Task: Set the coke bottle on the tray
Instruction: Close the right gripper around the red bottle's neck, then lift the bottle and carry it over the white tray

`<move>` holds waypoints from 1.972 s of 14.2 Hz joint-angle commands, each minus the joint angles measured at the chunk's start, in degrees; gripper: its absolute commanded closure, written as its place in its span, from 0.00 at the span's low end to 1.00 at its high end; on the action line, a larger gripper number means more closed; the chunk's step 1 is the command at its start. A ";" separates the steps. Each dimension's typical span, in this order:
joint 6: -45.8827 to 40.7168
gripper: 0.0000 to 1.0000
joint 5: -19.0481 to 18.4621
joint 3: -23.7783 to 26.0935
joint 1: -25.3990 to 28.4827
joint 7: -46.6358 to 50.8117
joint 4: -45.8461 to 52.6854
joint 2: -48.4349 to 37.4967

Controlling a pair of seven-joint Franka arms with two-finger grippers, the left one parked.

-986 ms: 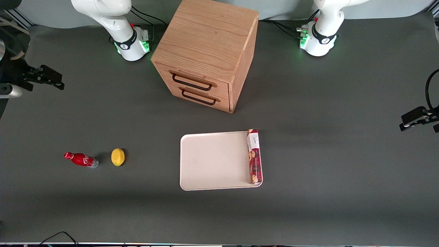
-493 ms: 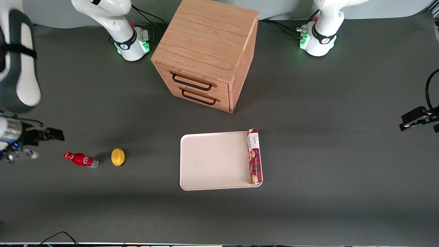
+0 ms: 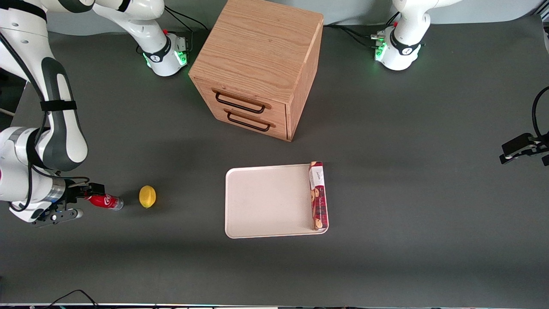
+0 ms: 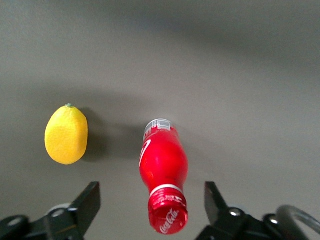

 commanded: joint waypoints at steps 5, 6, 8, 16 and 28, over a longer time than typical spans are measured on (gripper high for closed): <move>1.52 0.64 0.50 -0.26 -0.20 -1.84 -4.99 -2.92; 1.43 0.84 -0.11 -0.26 -0.11 -1.84 -4.99 -3.18; 1.17 1.00 -0.29 -0.18 0.50 -1.76 -4.99 -3.97; -25.95 1.00 -0.38 7.37 1.91 0.52 14.56 -9.87; -25.66 1.00 -15.39 39.71 8.85 64.48 31.84 9.35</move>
